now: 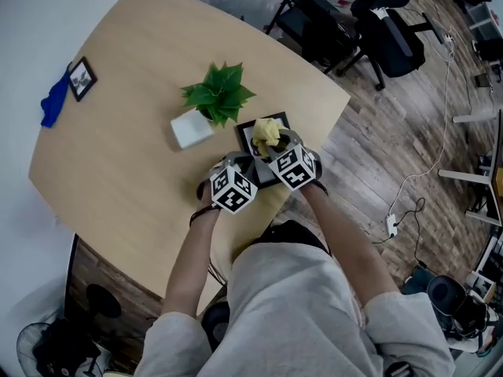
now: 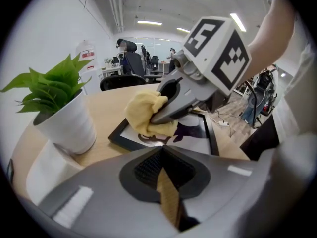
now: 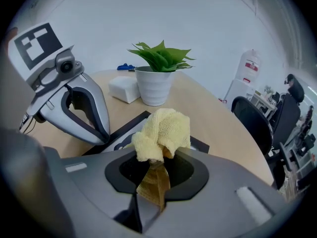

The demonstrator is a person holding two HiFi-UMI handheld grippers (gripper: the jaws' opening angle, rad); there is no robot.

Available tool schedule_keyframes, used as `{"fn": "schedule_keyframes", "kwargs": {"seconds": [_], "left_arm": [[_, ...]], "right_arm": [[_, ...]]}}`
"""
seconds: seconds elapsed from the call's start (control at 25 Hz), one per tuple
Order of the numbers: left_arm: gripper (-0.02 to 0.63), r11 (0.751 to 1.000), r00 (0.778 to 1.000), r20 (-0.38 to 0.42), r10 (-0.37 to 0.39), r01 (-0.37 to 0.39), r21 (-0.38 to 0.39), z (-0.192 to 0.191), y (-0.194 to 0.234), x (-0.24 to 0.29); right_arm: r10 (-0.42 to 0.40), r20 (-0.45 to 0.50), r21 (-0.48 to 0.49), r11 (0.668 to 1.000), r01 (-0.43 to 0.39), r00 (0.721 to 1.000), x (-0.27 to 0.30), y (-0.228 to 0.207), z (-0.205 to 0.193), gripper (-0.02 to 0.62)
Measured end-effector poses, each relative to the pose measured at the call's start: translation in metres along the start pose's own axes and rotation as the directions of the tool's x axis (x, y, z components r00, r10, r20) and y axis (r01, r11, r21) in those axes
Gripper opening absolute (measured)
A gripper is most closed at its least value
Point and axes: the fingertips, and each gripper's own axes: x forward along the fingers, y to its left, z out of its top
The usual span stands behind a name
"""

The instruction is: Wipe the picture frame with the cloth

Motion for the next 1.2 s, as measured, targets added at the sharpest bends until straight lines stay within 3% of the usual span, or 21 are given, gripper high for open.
{"fn": "schedule_keyframes", "kwargs": {"seconds": [0.32,0.92,1.2], "left_arm": [[0.052,0.999,1.0,0.011,-0.018,0.019,-0.034,0.002,0.003,0.001],[0.052,0.999,1.0,0.004,-0.028,0.028,-0.034,0.002,0.003,0.002],[0.052,0.999,1.0,0.003,-0.028,0.028,-0.037,0.001,0.003,0.001]], "right_arm": [[-0.099,0.04,-0.024,0.995,0.1,0.994,0.013,-0.018,0.017,0.082],[-0.104,0.097,0.061,0.993,0.098,0.99,0.013,-0.027,0.032,0.083],[0.012,0.001,0.124,0.992,-0.012,1.0,0.029,-0.028,0.04,0.083]]}}
